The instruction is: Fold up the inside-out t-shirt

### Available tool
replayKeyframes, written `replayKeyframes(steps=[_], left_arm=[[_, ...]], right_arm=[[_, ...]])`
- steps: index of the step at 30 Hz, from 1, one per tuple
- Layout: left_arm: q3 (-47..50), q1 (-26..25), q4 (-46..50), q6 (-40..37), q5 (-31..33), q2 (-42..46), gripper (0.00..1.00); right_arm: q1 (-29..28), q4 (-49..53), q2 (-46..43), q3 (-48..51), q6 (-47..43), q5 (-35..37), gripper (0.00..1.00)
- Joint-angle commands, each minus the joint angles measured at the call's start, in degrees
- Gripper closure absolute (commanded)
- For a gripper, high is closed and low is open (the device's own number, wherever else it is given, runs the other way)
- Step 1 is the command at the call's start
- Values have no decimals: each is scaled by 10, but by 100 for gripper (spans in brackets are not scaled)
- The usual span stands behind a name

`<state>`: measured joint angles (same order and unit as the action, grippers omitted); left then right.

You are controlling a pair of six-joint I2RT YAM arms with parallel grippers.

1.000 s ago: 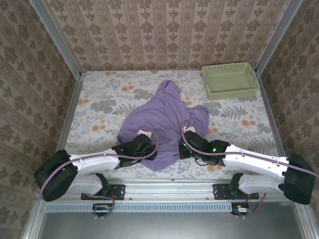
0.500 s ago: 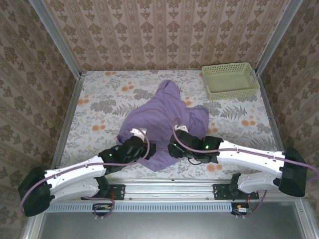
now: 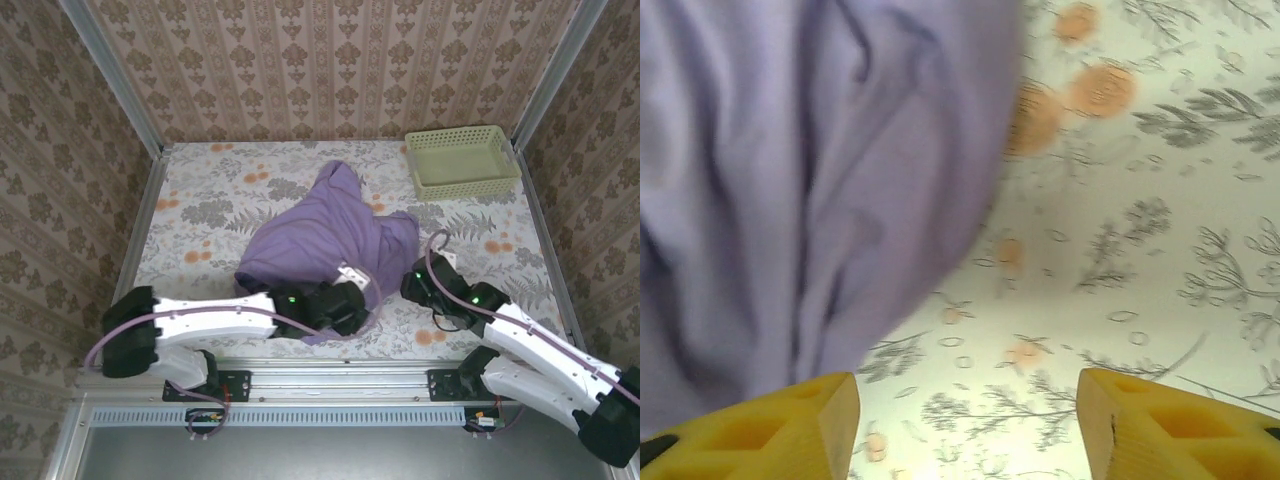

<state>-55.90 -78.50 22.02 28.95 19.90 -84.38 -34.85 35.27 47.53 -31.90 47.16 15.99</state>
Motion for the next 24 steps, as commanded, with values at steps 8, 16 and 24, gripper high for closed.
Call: replayKeyframes(steps=[8, 16, 24], left_arm=[[-135, -10, 127, -35, -3, -153, 18], [-135, -2, 161, 16, 33, -167, 45], [46, 14, 17, 48, -21, -10, 79]], right_arm=[[87, -16, -64, 79, 31, -63, 30], [87, -82, -20, 84, 21, -108, 29], [13, -144, 40, 62, -7, -121, 30]])
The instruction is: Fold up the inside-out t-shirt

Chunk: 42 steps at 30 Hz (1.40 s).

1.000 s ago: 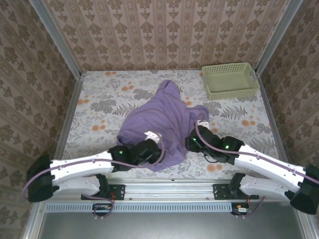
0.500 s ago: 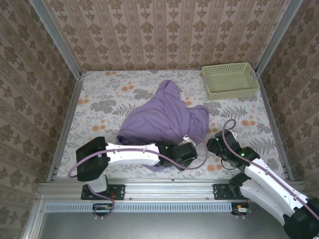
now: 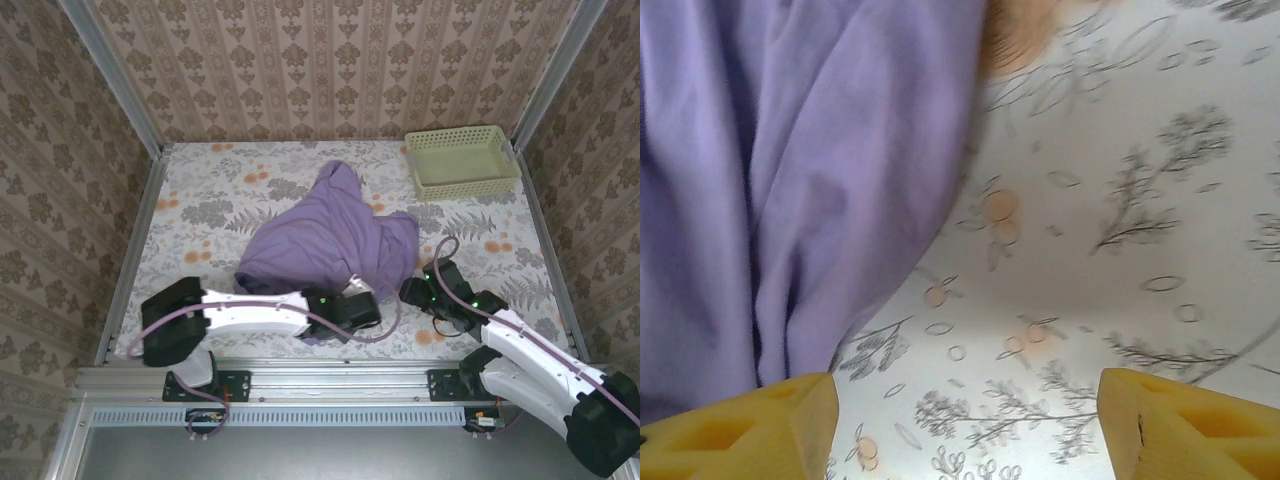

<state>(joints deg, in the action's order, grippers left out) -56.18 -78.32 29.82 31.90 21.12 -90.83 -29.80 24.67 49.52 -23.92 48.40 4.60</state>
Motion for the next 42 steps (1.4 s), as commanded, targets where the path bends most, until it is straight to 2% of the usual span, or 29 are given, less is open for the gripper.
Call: replayKeyframes(steps=[1, 3, 6, 12, 15, 19, 20, 24, 30, 33, 34, 36, 38, 40, 42], left_arm=[[65, 16, -77, 24, -49, 69, 83], [103, 18, -107, 34, -59, 104, 88], [158, 21, -149, 50, -62, 157, 89], [223, 39, -187, 63, -82, 221, 90], [240, 47, -198, 66, -86, 240, 91], [262, 60, -215, 67, -94, 269, 92], [267, 65, -217, 69, -96, 277, 91], [294, 104, -222, 73, -119, 309, 91], [318, 150, -219, 76, -135, 330, 89], [329, 171, -233, 81, -151, 331, 88], [329, 172, -232, 81, -150, 330, 85], [321, 172, -212, 80, -140, 328, 74], [309, 172, -178, 78, -122, 324, 69], [299, 175, -145, 73, -107, 316, 60], [286, 177, -106, 70, -88, 307, 56]], right_arm=[[-59, -49, 31, -23, -22, 2, 30], [-110, -83, 58, -35, -33, 16, 33], [-166, -127, 106, -59, -42, 20, 38], [-228, -141, 228, -129, -63, 51, 46], [-241, -151, 276, -154, -71, 54, 46], [-241, -95, 346, -202, -68, 123, 54], [-240, -97, 352, -204, -70, 136, 55], [-227, -92, 359, -211, -66, 164, 70], [-222, -82, 340, -201, -70, 189, 83], [-243, -97, 314, -193, -84, 192, 80], [-255, -103, 307, -192, -90, 193, 76], [-285, -110, 283, -191, -99, 201, 64], [-296, -120, 281, -191, -96, 190, 53], [-296, -130, 298, -191, -88, 169, 45], [-295, -130, 338, -201, -71, 169, 39]])
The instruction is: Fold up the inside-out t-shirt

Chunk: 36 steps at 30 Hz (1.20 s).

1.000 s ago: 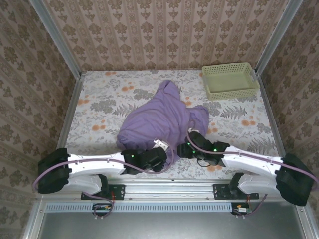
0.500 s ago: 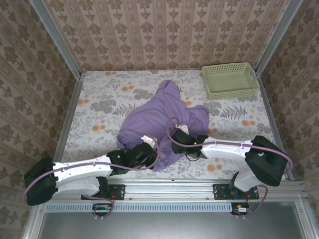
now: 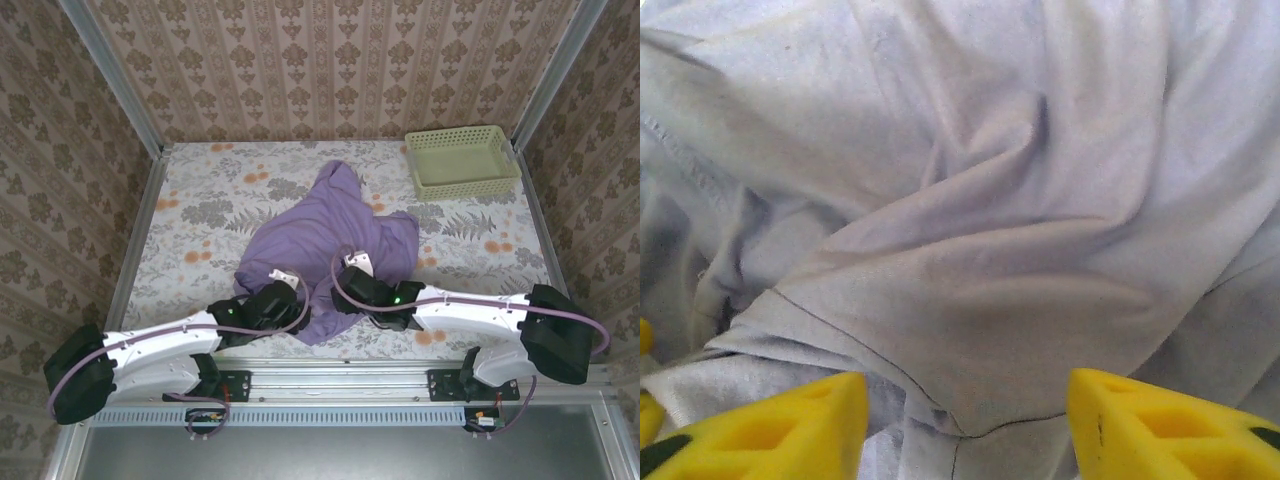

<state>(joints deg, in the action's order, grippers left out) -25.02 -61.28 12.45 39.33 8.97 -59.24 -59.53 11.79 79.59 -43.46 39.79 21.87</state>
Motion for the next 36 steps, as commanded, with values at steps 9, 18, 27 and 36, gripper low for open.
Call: replayKeyframes(steps=[9, 18, 27, 36], left_arm=[[-77, -27, 117, -28, 35, 24, 37], [-165, -115, 122, -60, 78, -76, 25], [-196, -103, 183, 59, 177, -166, 26], [-129, -95, 97, 47, 152, -104, 76]], right_arm=[[40, -14, 93, -9, 56, -19, 47], [49, -61, 37, 28, 67, -58, 56], [49, -73, -18, 67, 73, -46, 50], [31, -125, -2, 62, 37, -92, 40]])
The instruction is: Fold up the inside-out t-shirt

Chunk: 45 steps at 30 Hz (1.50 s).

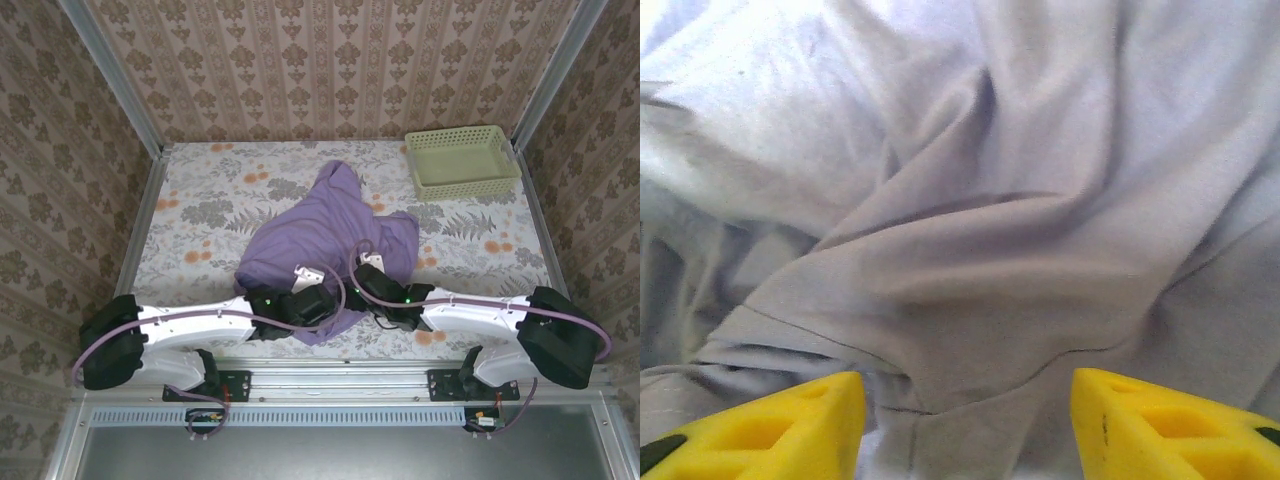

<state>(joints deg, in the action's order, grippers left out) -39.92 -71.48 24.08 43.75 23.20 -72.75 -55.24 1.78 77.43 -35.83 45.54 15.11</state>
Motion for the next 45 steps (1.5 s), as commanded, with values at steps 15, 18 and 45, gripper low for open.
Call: replayKeyframes(steps=[15, 18, 45], left_arm=[[117, 39, -46, 1, -6, 184, 100], [138, 41, -34, 14, 16, 239, 100], [180, 90, -157, -26, -121, 271, 100]], right_arm=[[-1, 64, 106, -82, 3, 34, 79], [11, 45, 79, -58, 5, 14, 94], [-55, 110, -25, -71, -114, 71, 56]])
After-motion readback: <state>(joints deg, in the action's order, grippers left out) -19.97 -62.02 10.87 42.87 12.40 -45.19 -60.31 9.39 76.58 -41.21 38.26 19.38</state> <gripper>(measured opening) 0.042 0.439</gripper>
